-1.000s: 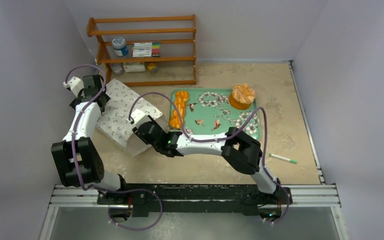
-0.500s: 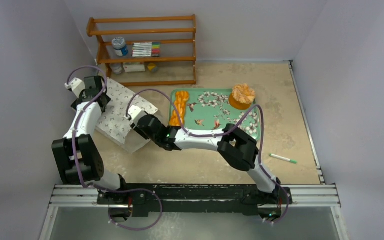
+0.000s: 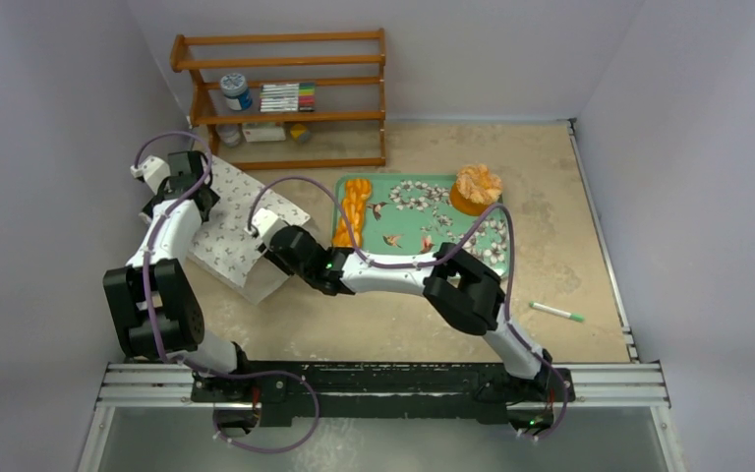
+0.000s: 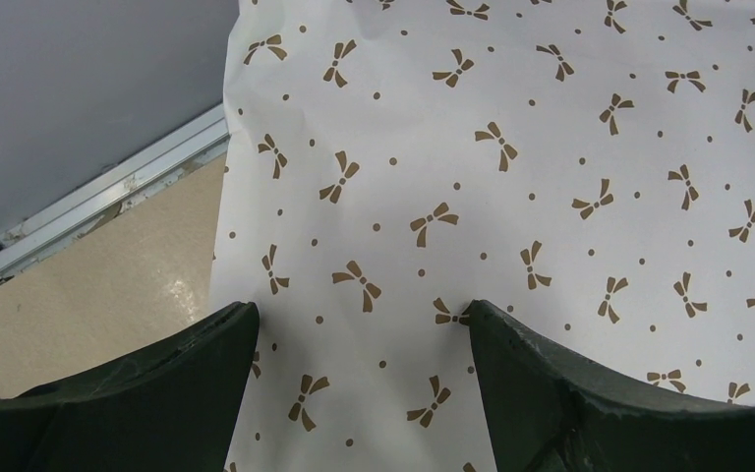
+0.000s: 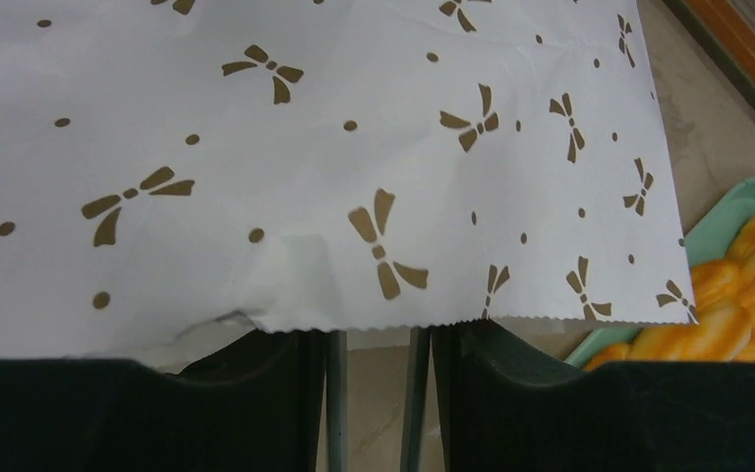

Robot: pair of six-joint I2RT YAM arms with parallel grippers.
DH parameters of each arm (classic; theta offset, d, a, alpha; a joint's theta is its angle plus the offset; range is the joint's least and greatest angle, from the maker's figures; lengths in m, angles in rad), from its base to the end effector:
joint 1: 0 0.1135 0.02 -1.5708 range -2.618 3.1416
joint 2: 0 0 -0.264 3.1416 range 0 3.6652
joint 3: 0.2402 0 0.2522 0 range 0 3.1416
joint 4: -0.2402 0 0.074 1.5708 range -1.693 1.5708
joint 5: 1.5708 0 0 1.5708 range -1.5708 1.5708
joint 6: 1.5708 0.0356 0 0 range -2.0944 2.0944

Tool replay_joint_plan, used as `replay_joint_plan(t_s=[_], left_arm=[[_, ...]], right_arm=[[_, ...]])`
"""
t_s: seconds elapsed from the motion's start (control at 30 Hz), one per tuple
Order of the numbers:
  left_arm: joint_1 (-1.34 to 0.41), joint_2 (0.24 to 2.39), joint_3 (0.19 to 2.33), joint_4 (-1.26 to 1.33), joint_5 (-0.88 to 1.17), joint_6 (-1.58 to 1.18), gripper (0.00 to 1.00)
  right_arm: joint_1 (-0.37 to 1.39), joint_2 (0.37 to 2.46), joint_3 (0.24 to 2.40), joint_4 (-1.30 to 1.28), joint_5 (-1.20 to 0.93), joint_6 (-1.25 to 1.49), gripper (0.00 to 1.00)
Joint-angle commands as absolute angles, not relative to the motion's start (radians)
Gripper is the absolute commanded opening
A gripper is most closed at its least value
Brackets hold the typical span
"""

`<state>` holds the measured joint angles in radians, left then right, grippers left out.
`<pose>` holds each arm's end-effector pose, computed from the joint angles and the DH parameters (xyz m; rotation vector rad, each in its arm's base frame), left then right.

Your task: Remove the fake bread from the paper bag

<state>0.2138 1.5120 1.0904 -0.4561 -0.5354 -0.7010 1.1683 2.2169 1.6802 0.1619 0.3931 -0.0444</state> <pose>0.3083 0.0855 0.2511 -1.2299 1.9788 0.4152 0.2161 0.4727 0.2115 -0.8783 1.7225 0.3726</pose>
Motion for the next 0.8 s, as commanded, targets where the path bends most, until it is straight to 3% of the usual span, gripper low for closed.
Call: replay_joint_plan(t_s=[0.0, 0.37, 0.77], left_arm=[[0.219, 1.537, 1.116, -0.43, -0.538, -0.738, 0.78], [0.221, 1.559, 1.133, -0.425, -0.547, -0.75, 0.78], [0.21, 1.604, 1.174, -0.412, -0.53, -0.778, 0.78]], right_arm=[[1.163, 2.101, 1.616, 0.202, 0.383, 0.018, 0.0], [1.165, 1.911, 1.405, 0.262, 0.429, 0.089, 0.0], [1.227, 1.747, 1.256, 0.154, 0.43, 0.183, 0.0]])
